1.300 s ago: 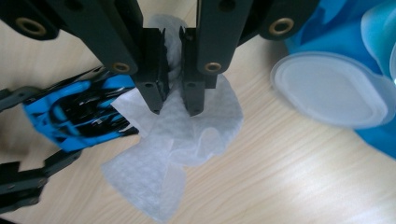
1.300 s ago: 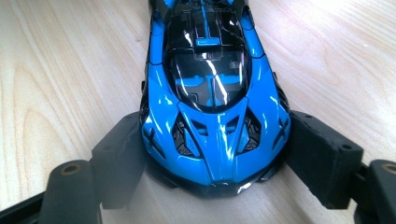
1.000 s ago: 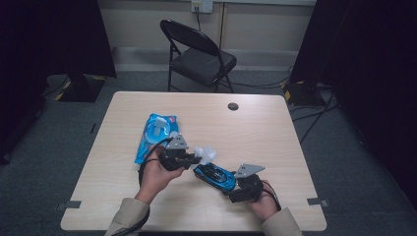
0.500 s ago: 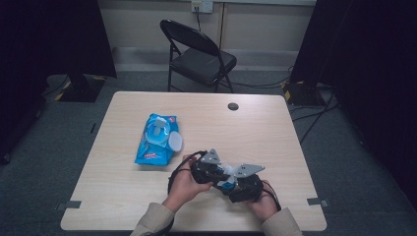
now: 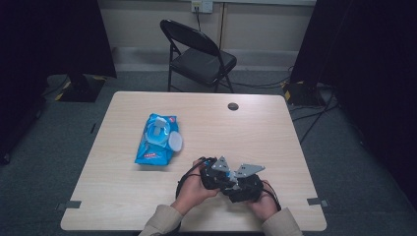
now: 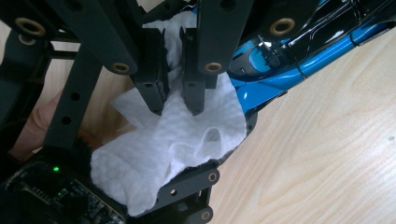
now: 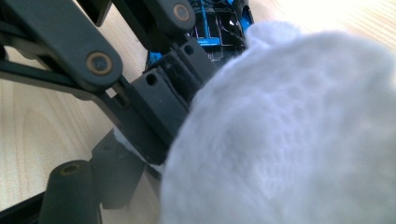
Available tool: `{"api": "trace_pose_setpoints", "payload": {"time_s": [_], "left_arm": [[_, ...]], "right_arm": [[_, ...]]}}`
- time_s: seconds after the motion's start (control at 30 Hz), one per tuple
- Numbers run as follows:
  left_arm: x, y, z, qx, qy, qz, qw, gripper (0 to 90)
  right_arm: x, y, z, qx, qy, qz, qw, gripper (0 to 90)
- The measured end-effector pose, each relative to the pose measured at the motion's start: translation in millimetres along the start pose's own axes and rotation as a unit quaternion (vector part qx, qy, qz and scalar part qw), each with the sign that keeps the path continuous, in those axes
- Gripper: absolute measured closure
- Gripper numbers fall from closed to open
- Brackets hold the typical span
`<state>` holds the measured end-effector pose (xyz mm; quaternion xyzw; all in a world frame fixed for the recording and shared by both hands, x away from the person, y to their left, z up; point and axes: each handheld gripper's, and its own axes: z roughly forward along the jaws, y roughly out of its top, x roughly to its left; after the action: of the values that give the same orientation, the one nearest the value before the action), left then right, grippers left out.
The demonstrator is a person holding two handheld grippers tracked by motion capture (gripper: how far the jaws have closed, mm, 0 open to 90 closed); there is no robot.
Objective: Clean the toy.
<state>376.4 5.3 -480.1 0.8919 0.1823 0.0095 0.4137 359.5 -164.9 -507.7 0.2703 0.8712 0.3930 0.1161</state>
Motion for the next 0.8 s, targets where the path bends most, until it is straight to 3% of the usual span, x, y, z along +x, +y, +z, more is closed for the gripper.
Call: {"api": "trace_pose_setpoints", "payload": {"time_s": [0.13, 0.63, 0.8], "left_arm": [[0.9, 0.3, -2.3, 0.001, 0.006, 0.003, 1.0, 82.4], [21.2, -6.8, -23.4, -0.015, 0.026, -0.026, 0.9992, 82.2], [22.0, -6.8, -25.3, -0.016, 0.029, -0.025, 0.9991, 82.3]], "right_arm": [[0.0, 0.0, 0.0, 0.0, 0.0, 0.0, 1.0, 24.0], [0.2, 0.0, 0.0, 0.001, 0.001, 0.001, 1.0, 24.0], [0.2, 0.0, 0.0, 0.001, 0.001, 0.001, 1.0, 24.0]]}}
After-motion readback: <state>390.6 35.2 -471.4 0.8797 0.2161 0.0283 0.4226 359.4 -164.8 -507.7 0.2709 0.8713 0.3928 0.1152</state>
